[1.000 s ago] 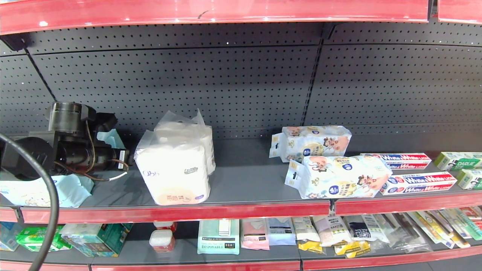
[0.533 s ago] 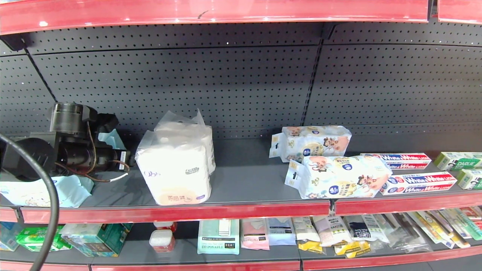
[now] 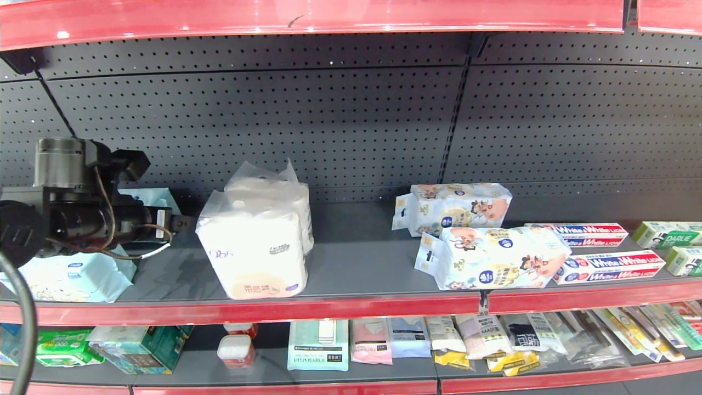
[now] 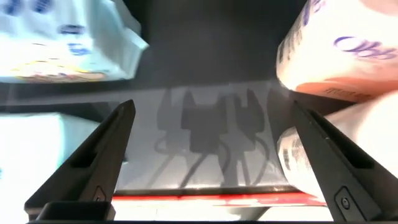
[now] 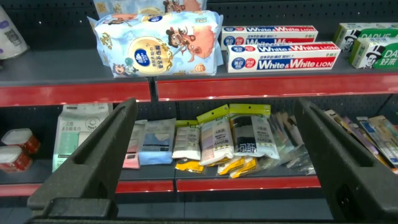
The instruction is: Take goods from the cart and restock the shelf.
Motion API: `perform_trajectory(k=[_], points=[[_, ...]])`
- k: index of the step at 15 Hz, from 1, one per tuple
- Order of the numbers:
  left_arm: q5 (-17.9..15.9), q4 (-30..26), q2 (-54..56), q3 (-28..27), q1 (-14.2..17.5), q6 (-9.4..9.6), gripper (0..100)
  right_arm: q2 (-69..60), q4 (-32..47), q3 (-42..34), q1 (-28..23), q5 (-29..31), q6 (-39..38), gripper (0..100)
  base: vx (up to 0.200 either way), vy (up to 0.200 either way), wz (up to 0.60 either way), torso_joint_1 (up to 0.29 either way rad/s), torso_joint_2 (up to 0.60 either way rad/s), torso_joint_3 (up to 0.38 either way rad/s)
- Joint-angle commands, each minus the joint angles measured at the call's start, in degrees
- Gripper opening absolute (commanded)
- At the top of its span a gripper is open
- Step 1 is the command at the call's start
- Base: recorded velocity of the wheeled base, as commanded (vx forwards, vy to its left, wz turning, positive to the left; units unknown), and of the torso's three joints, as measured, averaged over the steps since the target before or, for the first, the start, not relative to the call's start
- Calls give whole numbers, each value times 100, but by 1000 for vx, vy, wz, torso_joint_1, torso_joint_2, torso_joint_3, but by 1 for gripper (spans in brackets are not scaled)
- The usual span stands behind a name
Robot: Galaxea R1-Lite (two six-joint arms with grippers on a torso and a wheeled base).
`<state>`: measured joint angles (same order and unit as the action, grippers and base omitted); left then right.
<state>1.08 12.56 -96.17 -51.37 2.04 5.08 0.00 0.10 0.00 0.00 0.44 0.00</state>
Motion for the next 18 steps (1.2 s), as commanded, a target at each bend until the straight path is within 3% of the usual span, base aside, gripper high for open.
perform_trajectory(k=[1, 2, 3, 5, 9, 12, 14, 15, 16, 18], points=[[-12, 10, 1355, 751, 183, 1, 100, 9, -1, 0, 0, 0, -9, 100, 0, 0, 0, 0, 0, 0], [-12, 10, 1698, 980, 218, 1, 100, 9, -1, 0, 0, 0, 0, 100, 0, 0, 0, 0, 0, 0], [-3, -8, 2876, 1824, 218, 19, 100, 9, -1, 0, 0, 0, -9, 100, 0, 0, 0, 0, 0, 0], [-29, -465, 4546, 2799, 227, 309, 100, 9, -1, 0, 0, 0, -9, 100, 0, 0, 0, 0, 0, 0], [-91, -1519, 7253, 3678, 271, 291, 100, 0, -1, 0, 0, 0, -9, 100, 0, 0, 0, 0, 0, 0], [-574, -1704, 8993, 4706, 104, 283, 100, 9, -1, 0, 0, 0, -9, 100, 0, 0, 0, 0, 0, 0], [-601, -1686, 9266, 4812, 60, 1, 100, 9, -1, 0, 0, 0, 0, 100, 0, 0, 0, 0, 0, 0], [-346, -1686, 9257, 4821, 60, -377, 100, 9, -1, 0, 0, 0, -9, 100, 0, 0, 0, 0, 0, 0], [225, -1669, 9257, 4821, 60, -693, 100, 9, -1, 0, 0, 0, -9, 100, 0, 0, 0, 0, 0, 0], [647, -1572, 9257, 4873, 60, -877, 100, 9, -1, 0, 0, 0, -9, 100, 0, 0, 0, 0, 0, 0]])
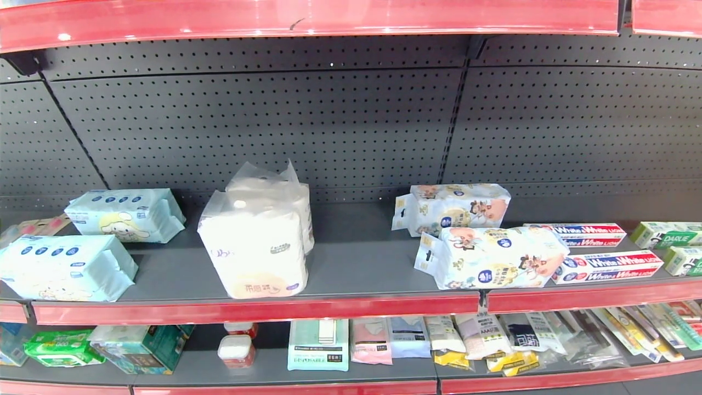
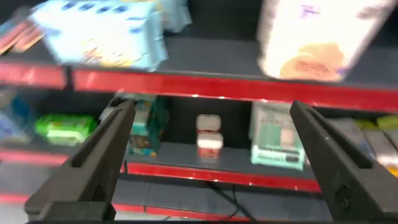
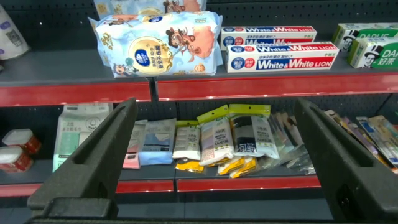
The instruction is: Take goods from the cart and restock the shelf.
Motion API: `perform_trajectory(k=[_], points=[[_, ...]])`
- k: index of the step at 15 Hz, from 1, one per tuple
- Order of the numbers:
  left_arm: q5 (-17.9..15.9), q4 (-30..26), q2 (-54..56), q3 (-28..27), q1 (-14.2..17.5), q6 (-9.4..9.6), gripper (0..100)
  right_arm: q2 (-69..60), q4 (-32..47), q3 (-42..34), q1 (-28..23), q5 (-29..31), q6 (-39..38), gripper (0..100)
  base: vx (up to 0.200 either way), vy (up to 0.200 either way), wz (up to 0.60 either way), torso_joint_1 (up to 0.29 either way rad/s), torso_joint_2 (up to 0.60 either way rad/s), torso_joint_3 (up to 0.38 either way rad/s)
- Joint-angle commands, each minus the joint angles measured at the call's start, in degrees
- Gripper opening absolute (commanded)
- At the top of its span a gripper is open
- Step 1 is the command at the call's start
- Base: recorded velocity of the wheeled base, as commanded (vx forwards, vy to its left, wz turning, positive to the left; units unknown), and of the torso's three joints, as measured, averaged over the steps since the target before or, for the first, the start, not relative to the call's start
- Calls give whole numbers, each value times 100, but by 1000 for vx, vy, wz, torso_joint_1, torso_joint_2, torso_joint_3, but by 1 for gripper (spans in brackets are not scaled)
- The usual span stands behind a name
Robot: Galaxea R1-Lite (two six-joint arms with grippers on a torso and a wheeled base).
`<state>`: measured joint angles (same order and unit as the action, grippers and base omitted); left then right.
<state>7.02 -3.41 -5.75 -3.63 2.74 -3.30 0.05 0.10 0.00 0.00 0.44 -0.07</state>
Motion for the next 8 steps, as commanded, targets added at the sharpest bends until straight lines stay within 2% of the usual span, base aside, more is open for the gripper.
perform_trajectory(k=[1, 2, 3, 4, 5, 6, 7, 8], points=[[203, 210, 215, 214, -11, -65, 100, 4, -1, 0, 0, 0, 7, 100, 0, 0, 0, 0, 0, 0], [361, 412, 215, 319, -11, -56, 100, -5, -1, 0, 0, 0, 7, 100, 0, 0, 0, 0, 0, 0], [599, 667, 215, 363, -11, 286, 100, 4, -1, 0, 0, 0, 7, 100, 0, 0, 0, 0, 0, 0], [186, 658, 321, 363, -134, 620, 100, -5, -1, 0, 0, 0, -1, 100, 0, 0, 0, 0, 0, 0], [-720, 587, 505, 363, -336, 919, 100, 4, -1, 0, 0, 0, 7, 100, 0, 0, 0, 0, 0, 0], [-1370, 447, 452, 328, -301, 998, 100, 4, -1, 0, 0, 0, 7, 100, 0, 0, 0, 0, 0, 0], [-1106, 420, 452, 319, -204, 990, 100, 4, -1, 0, 0, 0, -1, 100, 0, 0, 0, 0, 0, 0], [-693, 464, 488, 337, -195, 928, 100, 4, -1, 0, 0, 0, 7, 100, 0, 0, 0, 0, 0, 0]])
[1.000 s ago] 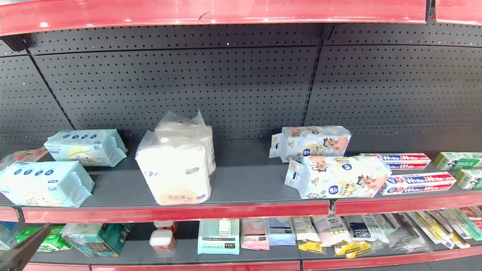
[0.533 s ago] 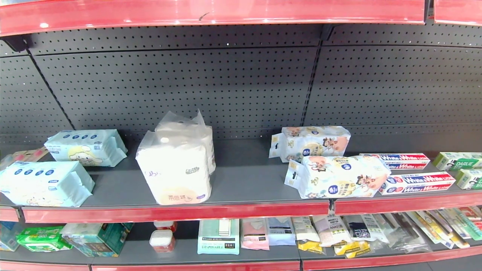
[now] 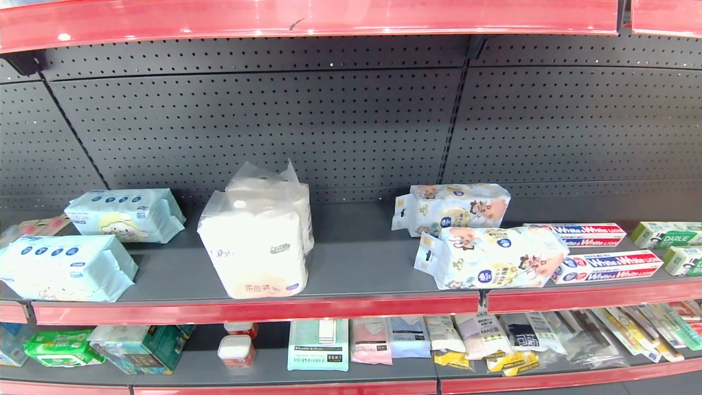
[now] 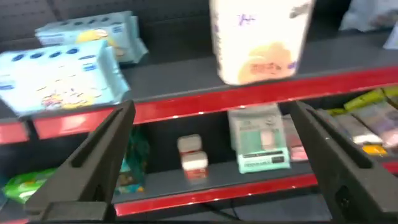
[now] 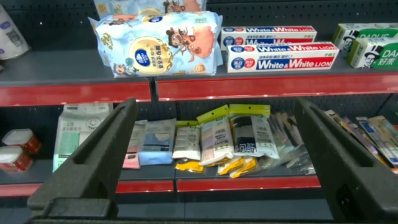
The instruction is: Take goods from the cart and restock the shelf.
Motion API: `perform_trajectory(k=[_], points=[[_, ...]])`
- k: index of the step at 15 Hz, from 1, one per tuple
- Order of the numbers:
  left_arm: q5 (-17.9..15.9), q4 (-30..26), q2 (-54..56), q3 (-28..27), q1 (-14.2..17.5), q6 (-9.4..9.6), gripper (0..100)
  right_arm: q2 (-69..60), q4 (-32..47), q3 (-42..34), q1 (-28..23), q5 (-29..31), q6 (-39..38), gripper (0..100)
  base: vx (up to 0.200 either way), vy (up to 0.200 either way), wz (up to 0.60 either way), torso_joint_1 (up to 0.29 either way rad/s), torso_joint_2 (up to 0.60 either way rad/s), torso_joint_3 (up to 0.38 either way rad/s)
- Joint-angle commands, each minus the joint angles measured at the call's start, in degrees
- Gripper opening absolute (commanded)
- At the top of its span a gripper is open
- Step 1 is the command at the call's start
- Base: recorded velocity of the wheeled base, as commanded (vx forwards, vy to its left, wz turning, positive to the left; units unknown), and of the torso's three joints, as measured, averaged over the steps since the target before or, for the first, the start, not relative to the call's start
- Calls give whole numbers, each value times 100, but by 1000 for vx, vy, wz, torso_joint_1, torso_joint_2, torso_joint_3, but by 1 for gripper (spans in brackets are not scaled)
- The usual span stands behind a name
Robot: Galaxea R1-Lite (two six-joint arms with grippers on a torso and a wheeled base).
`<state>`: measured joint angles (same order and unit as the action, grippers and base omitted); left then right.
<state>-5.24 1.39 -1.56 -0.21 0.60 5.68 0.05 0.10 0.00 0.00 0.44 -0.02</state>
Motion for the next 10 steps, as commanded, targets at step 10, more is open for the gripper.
perform_trajectory(k=[10], points=[[674, 81, 156, 21, 2, -85, 100, 4, -1, 0, 0, 0, 2, 100, 0, 0, 0, 0, 0, 0]])
